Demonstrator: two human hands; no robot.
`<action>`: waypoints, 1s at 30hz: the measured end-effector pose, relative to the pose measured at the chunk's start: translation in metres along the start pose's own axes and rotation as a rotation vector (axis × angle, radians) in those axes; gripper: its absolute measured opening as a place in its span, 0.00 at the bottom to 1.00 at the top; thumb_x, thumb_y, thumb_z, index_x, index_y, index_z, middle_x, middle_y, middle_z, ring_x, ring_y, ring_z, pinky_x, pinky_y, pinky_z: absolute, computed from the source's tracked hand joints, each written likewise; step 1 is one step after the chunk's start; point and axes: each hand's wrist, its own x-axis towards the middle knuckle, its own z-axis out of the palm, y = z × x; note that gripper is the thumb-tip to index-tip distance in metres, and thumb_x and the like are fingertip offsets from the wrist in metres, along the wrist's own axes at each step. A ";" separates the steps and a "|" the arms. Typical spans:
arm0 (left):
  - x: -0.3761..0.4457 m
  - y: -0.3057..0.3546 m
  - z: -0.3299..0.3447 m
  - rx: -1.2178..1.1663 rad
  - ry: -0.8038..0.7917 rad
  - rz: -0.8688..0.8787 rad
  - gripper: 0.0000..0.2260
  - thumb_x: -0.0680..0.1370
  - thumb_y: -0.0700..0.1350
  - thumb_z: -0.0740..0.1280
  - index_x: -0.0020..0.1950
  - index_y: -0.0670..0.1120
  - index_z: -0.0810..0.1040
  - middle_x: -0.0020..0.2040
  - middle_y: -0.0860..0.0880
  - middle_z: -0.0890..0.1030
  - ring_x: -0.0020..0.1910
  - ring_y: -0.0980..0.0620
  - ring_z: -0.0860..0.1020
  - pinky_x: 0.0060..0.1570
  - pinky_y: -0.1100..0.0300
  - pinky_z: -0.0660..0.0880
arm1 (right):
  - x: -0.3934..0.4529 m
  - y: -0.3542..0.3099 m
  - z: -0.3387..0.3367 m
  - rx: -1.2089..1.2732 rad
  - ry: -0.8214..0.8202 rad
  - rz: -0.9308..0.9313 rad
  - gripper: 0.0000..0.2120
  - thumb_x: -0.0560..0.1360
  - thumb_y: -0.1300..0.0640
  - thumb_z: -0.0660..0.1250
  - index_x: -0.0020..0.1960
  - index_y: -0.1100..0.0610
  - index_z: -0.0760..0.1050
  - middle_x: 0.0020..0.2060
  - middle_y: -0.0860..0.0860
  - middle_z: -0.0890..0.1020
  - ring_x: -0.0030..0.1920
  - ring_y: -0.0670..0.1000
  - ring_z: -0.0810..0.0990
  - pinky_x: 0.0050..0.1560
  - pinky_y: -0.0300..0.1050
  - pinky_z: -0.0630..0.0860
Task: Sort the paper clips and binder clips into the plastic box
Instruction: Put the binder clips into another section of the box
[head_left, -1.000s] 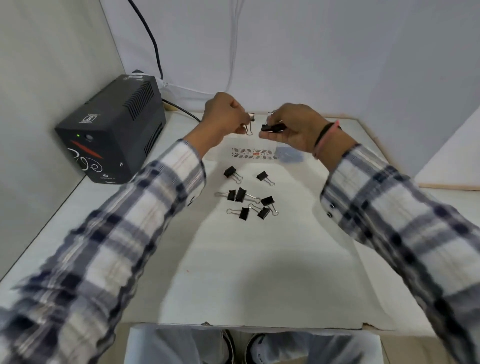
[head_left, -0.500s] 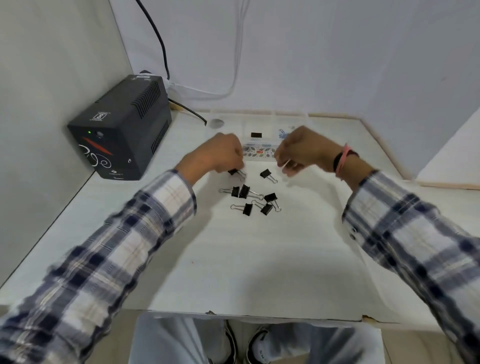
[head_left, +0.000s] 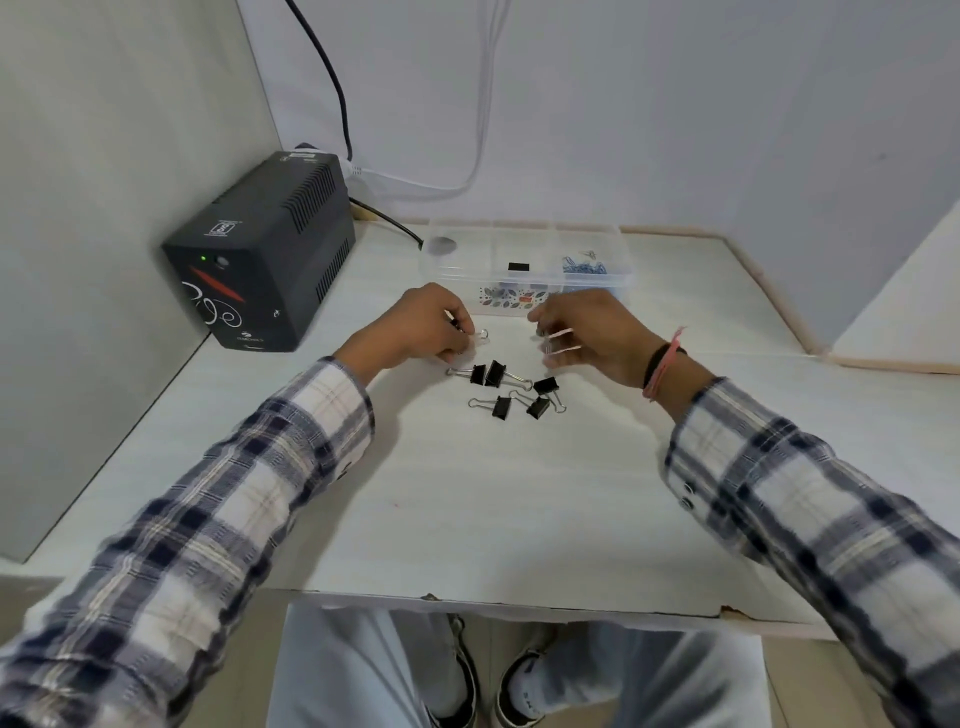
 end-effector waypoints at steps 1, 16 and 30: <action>-0.002 -0.002 -0.002 -0.069 -0.011 -0.007 0.04 0.73 0.34 0.74 0.47 0.39 0.84 0.36 0.44 0.83 0.31 0.51 0.81 0.36 0.62 0.80 | -0.001 -0.002 0.000 0.256 -0.036 0.094 0.10 0.76 0.61 0.62 0.50 0.65 0.80 0.39 0.57 0.78 0.35 0.55 0.78 0.40 0.49 0.82; -0.023 0.002 -0.014 -0.712 -0.110 -0.182 0.03 0.77 0.31 0.71 0.51 0.33 0.81 0.48 0.36 0.84 0.49 0.44 0.85 0.50 0.59 0.84 | 0.010 0.012 0.033 -0.806 -0.076 -0.217 0.15 0.68 0.52 0.77 0.42 0.65 0.83 0.42 0.62 0.86 0.36 0.53 0.77 0.37 0.45 0.77; 0.063 0.101 -0.038 -0.527 0.033 -0.118 0.09 0.80 0.30 0.66 0.59 0.31 0.77 0.54 0.37 0.79 0.49 0.43 0.82 0.53 0.50 0.83 | 0.062 -0.083 -0.003 0.451 0.128 0.216 0.05 0.75 0.62 0.60 0.50 0.62 0.70 0.49 0.61 0.74 0.33 0.51 0.67 0.27 0.38 0.70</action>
